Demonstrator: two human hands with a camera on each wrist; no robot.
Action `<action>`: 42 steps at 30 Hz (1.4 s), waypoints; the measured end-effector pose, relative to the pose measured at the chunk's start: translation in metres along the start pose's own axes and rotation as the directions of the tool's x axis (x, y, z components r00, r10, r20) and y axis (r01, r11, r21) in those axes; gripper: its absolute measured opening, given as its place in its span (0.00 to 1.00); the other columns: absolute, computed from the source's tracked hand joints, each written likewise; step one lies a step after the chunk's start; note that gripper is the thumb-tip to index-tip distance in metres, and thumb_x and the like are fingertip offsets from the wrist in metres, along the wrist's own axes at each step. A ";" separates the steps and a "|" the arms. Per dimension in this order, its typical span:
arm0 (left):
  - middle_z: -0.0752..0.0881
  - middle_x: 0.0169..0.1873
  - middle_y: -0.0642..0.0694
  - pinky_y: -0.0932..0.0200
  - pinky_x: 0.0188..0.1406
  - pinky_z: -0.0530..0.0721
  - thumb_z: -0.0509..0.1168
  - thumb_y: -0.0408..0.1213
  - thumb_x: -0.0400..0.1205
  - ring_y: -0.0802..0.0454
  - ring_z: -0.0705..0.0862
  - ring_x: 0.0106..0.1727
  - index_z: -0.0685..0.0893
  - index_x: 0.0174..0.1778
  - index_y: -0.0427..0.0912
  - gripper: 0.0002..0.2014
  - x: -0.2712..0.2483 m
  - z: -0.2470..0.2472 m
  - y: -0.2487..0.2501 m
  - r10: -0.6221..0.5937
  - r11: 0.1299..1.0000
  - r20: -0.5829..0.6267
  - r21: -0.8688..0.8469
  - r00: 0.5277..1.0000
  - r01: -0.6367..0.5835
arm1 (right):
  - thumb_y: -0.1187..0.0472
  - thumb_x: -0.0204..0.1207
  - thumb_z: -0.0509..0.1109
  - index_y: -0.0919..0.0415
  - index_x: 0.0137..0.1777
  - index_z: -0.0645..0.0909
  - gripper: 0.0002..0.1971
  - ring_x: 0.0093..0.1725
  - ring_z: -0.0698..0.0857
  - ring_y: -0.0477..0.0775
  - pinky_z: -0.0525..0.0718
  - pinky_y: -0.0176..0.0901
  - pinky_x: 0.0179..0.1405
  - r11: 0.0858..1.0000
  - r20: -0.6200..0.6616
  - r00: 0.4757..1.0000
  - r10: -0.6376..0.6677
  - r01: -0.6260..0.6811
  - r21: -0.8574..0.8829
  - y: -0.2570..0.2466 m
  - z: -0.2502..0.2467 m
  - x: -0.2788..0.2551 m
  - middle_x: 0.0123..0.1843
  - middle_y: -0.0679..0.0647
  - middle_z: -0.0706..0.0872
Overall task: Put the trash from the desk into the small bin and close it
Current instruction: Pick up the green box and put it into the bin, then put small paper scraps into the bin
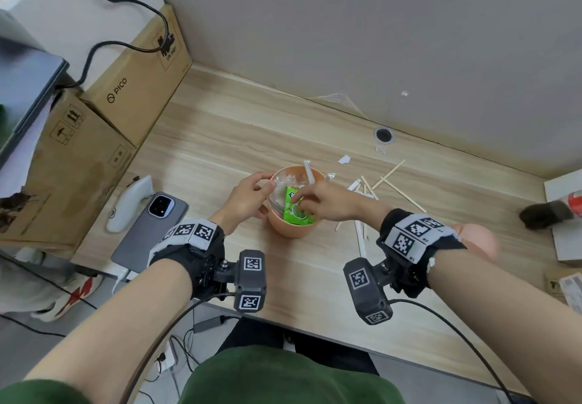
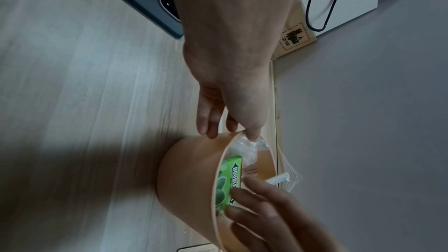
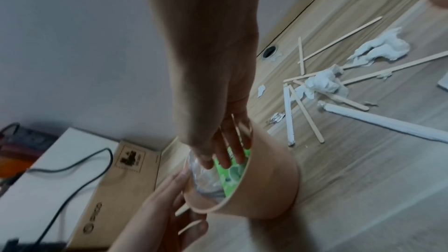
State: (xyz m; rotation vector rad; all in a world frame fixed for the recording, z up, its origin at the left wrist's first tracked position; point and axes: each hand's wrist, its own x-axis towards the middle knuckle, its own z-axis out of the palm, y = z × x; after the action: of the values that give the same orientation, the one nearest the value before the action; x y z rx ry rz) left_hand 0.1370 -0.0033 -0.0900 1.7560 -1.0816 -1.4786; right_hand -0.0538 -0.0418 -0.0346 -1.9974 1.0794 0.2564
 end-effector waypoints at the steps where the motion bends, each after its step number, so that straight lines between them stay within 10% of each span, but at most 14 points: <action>1: 0.80 0.35 0.48 0.58 0.29 0.85 0.62 0.44 0.86 0.52 0.82 0.29 0.82 0.65 0.50 0.13 0.001 0.001 0.000 0.022 1.000 -0.030 0.022 0.999 -0.021 | 0.64 0.81 0.61 0.59 0.60 0.83 0.13 0.47 0.83 0.50 0.79 0.40 0.50 0.993 -0.076 0.997 -0.006 0.014 0.118 0.003 -0.005 -0.006 0.48 0.51 0.86; 6: 0.82 0.33 0.52 0.59 0.32 0.80 0.61 0.39 0.87 0.55 0.78 0.31 0.85 0.64 0.49 0.12 0.007 0.006 0.004 0.152 0.986 -0.163 0.089 0.975 -0.139 | 0.69 0.80 0.58 0.59 0.48 0.82 0.11 0.34 0.83 0.49 0.81 0.38 0.36 0.818 -0.428 0.852 0.301 0.000 0.575 0.047 -0.021 -0.040 0.37 0.51 0.85; 15: 0.83 0.35 0.53 0.56 0.32 0.82 0.61 0.43 0.86 0.55 0.79 0.32 0.85 0.63 0.54 0.12 0.014 0.018 0.001 0.170 0.983 -0.227 0.104 0.959 -0.149 | 0.58 0.79 0.66 0.61 0.82 0.57 0.34 0.76 0.68 0.66 0.70 0.49 0.70 0.572 -0.173 0.580 0.796 -0.629 0.526 0.176 0.041 -0.114 0.78 0.66 0.67; 20: 0.83 0.37 0.50 0.59 0.29 0.83 0.61 0.47 0.87 0.53 0.81 0.35 0.85 0.66 0.54 0.14 0.015 0.014 0.001 0.157 0.982 -0.203 0.134 0.967 -0.131 | 0.45 0.69 0.76 0.56 0.84 0.49 0.51 0.84 0.53 0.62 0.57 0.58 0.81 0.659 -0.224 0.629 0.745 -0.639 0.398 0.206 0.062 -0.098 0.85 0.61 0.54; 29: 0.83 0.42 0.44 0.62 0.28 0.82 0.61 0.47 0.87 0.51 0.80 0.37 0.83 0.68 0.54 0.15 0.017 0.009 -0.001 0.165 0.975 -0.176 0.180 0.971 -0.133 | 0.69 0.70 0.70 0.63 0.56 0.85 0.14 0.62 0.79 0.63 0.70 0.41 0.58 0.800 -0.448 0.662 0.601 -0.493 0.343 0.198 0.071 -0.062 0.62 0.66 0.79; 38: 0.81 0.37 0.46 0.63 0.27 0.81 0.60 0.45 0.87 0.50 0.79 0.36 0.83 0.69 0.54 0.15 0.017 0.010 -0.002 0.162 0.979 -0.180 0.150 0.970 -0.136 | 0.66 0.71 0.73 0.63 0.50 0.85 0.08 0.49 0.79 0.51 0.72 0.41 0.50 0.740 -0.487 0.606 0.628 -0.271 0.616 0.182 0.037 -0.080 0.43 0.49 0.81; 42: 0.78 0.34 0.49 0.61 0.29 0.82 0.60 0.44 0.87 0.50 0.79 0.37 0.83 0.69 0.55 0.15 0.016 0.010 -0.002 0.144 0.982 -0.184 0.144 0.972 -0.119 | 0.68 0.70 0.72 0.61 0.58 0.81 0.15 0.51 0.79 0.54 0.71 0.41 0.49 0.856 -0.565 0.675 0.474 -0.203 0.476 0.161 0.017 -0.045 0.50 0.55 0.81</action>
State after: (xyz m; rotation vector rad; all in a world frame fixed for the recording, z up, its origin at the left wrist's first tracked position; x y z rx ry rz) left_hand 0.1281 -0.0154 -0.1014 1.8366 -1.1908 -1.1526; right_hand -0.2015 -0.0482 -0.1144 -1.5214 1.8184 -0.5044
